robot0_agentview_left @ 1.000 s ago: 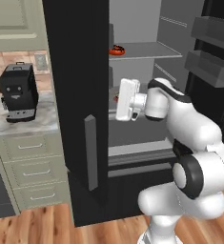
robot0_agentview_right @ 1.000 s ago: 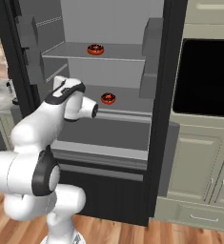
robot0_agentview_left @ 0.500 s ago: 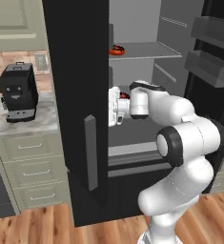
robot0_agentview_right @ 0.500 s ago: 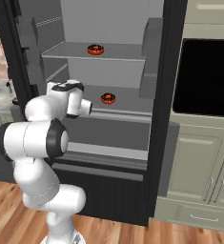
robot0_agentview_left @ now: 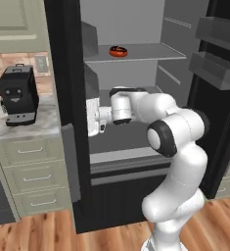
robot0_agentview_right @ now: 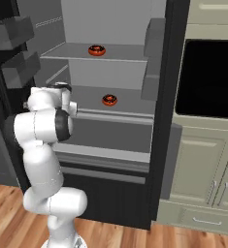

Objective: Take the donuts from the fridge and place them on the empty tray on the dining counter.

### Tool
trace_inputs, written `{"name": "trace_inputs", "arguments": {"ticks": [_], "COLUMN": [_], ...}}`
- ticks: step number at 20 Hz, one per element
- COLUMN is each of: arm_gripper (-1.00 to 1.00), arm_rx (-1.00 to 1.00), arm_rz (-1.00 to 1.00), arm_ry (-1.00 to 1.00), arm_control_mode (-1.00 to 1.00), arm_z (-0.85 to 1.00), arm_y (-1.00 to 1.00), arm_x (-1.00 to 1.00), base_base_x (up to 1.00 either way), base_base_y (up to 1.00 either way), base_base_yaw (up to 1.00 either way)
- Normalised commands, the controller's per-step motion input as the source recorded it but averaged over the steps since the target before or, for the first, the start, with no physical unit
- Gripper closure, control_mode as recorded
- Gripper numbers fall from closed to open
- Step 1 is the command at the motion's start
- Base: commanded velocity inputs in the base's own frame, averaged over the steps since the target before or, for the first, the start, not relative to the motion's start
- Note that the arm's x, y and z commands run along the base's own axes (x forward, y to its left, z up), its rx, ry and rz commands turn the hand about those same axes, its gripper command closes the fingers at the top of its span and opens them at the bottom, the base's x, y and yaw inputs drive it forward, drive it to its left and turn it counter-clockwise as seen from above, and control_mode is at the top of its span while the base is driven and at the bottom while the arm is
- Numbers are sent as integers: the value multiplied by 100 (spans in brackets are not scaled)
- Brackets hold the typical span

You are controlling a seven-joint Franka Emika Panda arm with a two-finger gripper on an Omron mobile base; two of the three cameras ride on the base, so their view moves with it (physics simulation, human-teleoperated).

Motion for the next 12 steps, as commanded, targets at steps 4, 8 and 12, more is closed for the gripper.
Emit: {"name": "trace_inputs", "arguments": {"ticks": [4,8,12], "arm_gripper": [100,100,100], "arm_rx": [0,-5,-24], "arm_rz": [16,0,-1], "arm_ry": [-7,-8,0], "arm_control_mode": [-100,-100,-100], "arm_z": [-1,68,73], "arm_y": [100,-40,-98], "arm_x": [-29,-14,12], "base_base_x": [0,0,0], "base_base_y": [0,0,0], "base_base_yaw": [0,0,0]}}
